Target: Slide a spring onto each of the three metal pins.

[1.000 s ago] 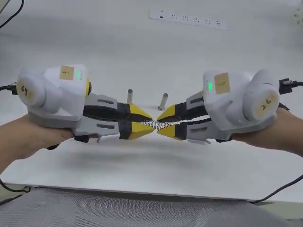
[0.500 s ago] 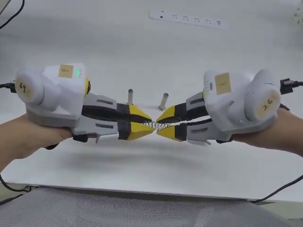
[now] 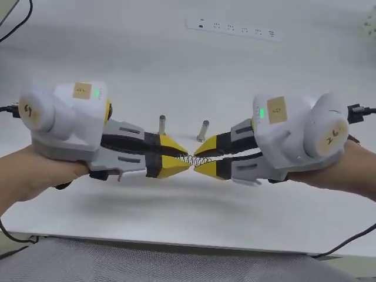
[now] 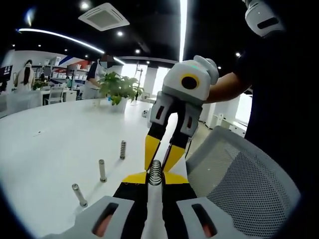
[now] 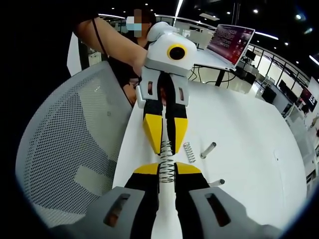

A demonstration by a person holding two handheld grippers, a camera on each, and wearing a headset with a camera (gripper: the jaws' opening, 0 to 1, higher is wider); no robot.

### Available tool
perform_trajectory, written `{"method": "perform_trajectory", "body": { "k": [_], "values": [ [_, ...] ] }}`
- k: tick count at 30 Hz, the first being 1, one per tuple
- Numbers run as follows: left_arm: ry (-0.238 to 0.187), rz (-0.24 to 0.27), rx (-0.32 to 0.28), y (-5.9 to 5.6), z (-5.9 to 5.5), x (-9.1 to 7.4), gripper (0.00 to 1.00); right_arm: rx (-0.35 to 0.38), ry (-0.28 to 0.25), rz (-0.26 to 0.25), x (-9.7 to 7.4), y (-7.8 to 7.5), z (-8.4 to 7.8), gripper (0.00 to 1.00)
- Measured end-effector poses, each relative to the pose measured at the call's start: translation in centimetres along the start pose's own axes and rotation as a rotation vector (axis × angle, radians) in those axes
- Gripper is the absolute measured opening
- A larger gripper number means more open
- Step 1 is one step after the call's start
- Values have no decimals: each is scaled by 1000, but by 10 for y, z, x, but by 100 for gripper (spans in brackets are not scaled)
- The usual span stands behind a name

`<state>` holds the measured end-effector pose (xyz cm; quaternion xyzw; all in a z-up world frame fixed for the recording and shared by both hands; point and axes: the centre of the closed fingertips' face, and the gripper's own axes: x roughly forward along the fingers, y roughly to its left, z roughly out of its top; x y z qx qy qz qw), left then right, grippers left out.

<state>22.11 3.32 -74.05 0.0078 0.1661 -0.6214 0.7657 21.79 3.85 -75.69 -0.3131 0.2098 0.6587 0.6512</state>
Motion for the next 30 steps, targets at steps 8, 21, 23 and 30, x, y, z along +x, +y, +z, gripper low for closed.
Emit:
{"method": "perform_trajectory", "body": {
  "k": [8,21,23,30],
  "values": [
    [-1,-3,-11,0,0,-1,1,7,-4,4,0,0,0,9],
    [-8,-12,-18,-3,3,-3,1,20,13,5,-2,0,-7,12],
    [-8,-12,-18,-3,3,-3,1,24,14,3,-2,0,-9,11],
    [-7,-10,-24,-3,2,-5,1,33,9,9,-3,3,-10,9]
  ]
}}
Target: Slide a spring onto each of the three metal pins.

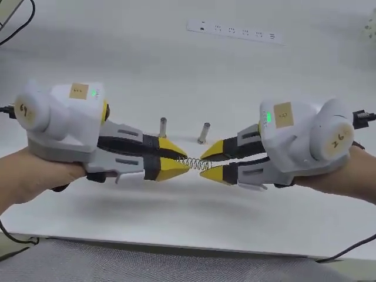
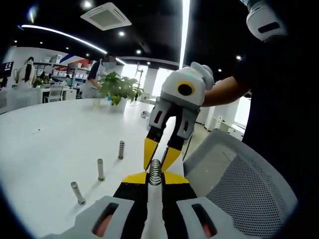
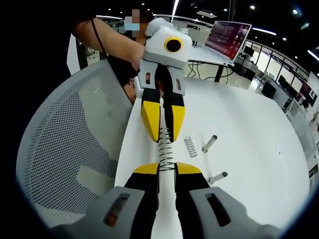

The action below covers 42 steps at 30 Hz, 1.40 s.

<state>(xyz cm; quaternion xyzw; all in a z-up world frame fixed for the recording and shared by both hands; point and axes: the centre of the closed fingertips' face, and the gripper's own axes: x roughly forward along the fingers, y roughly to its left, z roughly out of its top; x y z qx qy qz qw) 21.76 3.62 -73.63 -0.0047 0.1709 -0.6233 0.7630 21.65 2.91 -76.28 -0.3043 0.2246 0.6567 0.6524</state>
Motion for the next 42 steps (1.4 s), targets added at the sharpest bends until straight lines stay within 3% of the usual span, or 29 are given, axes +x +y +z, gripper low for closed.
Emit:
{"method": "perform_trajectory", "body": {
  "k": [14,23,28,30,42],
  "values": [
    [-13,0,-16,1,-3,-2,2,-6,0,-7,-8,-4,8,7],
    [-17,-8,-18,1,-4,-3,2,-83,32,-1,-10,-3,16,6],
    [1,-12,-14,0,-8,-1,1,-109,4,8,-12,-1,28,6],
    [3,-15,-9,0,-9,0,1,-148,35,14,-11,1,29,6],
    [-8,-26,-4,-2,-7,-1,1,-142,21,31,-14,3,38,6]
  ]
}}
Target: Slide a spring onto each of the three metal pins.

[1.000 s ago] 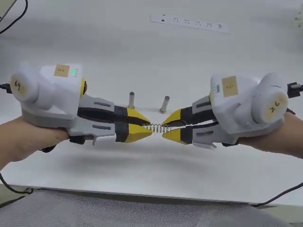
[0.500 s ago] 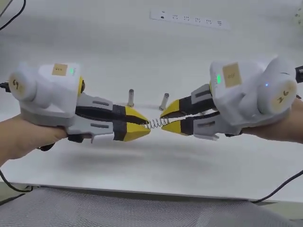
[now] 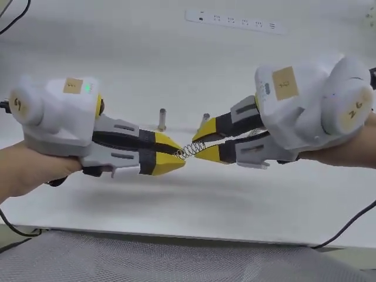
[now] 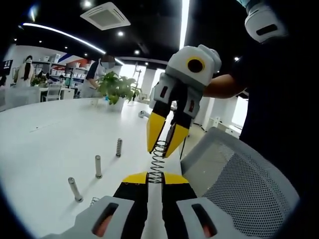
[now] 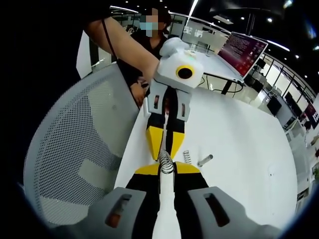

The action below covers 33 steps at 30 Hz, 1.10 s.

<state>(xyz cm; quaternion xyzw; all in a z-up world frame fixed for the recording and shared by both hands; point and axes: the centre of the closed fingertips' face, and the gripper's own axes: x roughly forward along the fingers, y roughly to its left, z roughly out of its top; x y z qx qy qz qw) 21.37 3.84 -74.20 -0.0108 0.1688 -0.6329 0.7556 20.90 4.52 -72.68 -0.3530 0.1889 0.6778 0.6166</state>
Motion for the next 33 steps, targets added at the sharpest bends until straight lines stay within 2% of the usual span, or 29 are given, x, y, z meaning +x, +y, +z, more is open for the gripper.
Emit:
{"method": "perform_trajectory", "body": {
  "k": [9,18,33],
  "values": [
    [-3,-16,1,-3,1,0,1,18,0,19,-1,1,-1,7],
    [-19,-26,-9,-6,6,-4,1,25,-29,39,-4,1,1,8],
    [11,-43,-13,-9,3,-4,1,29,-28,52,-4,4,-1,9]
  ]
}}
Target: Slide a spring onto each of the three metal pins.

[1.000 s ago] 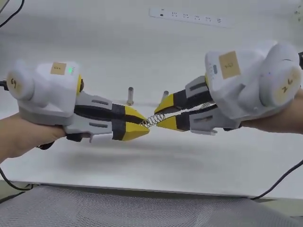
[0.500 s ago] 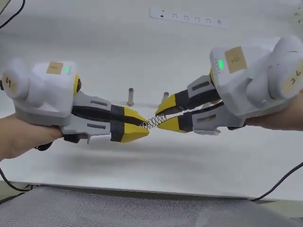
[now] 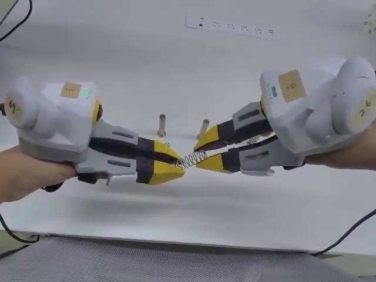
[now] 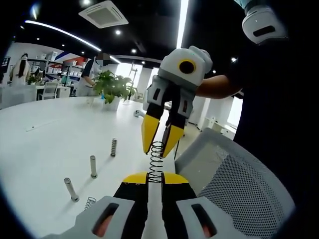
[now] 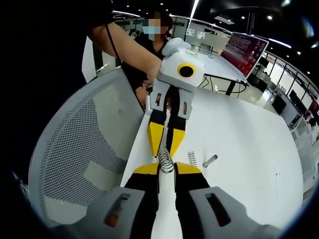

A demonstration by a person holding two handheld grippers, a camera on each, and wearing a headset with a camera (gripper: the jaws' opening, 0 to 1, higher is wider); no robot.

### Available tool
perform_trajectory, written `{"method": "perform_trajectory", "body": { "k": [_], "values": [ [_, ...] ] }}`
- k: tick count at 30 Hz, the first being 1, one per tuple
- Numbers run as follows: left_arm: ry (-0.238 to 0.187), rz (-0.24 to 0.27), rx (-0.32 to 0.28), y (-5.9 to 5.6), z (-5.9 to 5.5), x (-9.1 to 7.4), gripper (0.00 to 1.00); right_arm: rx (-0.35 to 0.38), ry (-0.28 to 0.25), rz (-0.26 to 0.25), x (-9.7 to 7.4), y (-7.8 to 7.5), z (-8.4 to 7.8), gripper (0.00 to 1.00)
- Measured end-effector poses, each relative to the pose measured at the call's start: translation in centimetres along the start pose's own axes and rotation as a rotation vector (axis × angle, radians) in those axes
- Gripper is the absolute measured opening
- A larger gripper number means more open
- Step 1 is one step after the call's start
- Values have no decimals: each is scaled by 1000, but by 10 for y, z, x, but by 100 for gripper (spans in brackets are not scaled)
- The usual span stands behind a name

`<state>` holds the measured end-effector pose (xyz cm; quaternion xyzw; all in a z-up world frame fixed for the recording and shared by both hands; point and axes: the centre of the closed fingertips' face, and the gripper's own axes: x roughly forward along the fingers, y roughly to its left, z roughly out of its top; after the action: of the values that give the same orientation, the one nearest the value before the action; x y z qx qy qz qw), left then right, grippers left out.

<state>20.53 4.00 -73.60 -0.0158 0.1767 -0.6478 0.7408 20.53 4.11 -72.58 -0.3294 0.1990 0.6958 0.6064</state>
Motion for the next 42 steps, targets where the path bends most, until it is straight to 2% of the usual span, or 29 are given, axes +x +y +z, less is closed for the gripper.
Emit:
{"method": "perform_trajectory", "body": {
  "k": [10,17,24,26,29,42],
  "values": [
    [3,-10,-5,-3,-1,-1,1,10,-4,10,1,2,1,9],
    [10,-17,-5,-5,-2,-1,1,45,-12,29,1,4,-1,9],
    [-3,-14,-6,-4,0,-2,1,118,-54,30,-2,2,5,8],
    [-11,-12,-6,-3,2,-3,1,135,-82,31,-3,2,10,8],
    [-21,-9,-8,-3,4,-3,1,142,-107,26,-4,1,15,8],
    [-17,-10,-2,-4,2,0,1,158,-172,11,-1,4,28,8]
  ]
}}
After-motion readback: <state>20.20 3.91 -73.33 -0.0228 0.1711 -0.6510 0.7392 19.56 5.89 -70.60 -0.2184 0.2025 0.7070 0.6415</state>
